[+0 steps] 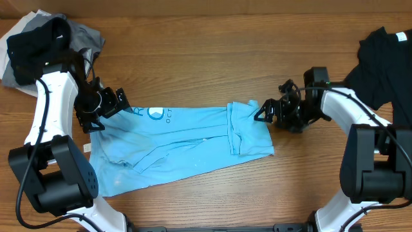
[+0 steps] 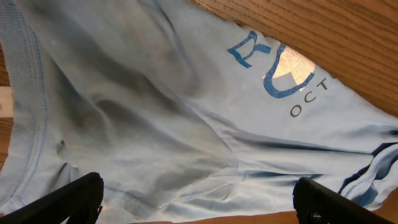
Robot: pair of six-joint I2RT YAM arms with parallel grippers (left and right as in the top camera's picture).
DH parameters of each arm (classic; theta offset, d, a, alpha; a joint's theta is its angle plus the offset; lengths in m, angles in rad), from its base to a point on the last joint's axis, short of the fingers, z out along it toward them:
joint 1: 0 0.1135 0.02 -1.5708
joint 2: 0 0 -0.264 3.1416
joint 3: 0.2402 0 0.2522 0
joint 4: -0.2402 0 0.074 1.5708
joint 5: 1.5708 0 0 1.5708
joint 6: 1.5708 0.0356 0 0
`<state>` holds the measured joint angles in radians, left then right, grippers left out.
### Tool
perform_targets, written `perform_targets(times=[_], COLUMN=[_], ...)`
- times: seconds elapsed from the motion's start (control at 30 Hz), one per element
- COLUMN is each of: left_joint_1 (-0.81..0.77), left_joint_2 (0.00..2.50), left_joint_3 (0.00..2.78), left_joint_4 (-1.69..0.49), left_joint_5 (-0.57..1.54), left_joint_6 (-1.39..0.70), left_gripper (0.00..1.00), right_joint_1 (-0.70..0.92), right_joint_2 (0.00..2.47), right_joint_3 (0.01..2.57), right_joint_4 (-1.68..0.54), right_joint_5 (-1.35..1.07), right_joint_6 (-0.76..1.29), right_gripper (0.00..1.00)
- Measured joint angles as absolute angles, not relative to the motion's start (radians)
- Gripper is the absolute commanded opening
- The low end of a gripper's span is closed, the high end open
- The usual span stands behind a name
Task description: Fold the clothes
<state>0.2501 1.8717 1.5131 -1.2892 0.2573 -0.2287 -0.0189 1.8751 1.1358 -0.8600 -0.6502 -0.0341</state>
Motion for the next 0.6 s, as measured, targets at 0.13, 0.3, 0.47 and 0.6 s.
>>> perform_targets(times=[0.13,0.3,0.47,0.6], left_joint_1=[0.25,0.25,0.25,0.25], left_joint_2=[1.872,1.872,1.872,1.872], left_joint_3=[1.513,1.513,1.513,1.513], left_joint_4=[-1.287,-1.286,-1.286,-1.286], left_joint_5=[0.258,0.258,0.257,0.257], left_joint_6=[-0.229,-0.229,-0.229,-0.229], left_gripper=[1.0,1.0,1.0,1.0], right_joint_1=[-0.014,0.012,0.056,0.065], right_joint_2=[1.874,1.864,1.876,1.877], right_joint_3=[1.058,0.989,0.942,0.941], right_joint_4=[-0.802,-0.678,-0.644,-0.625], right_joint_5=[-0.712,-0.774,-0.76,-0.735], right_joint_6=[-0.038,0.008,0.083,0.138], right_gripper=[1.0,0.58,0.08,0.04])
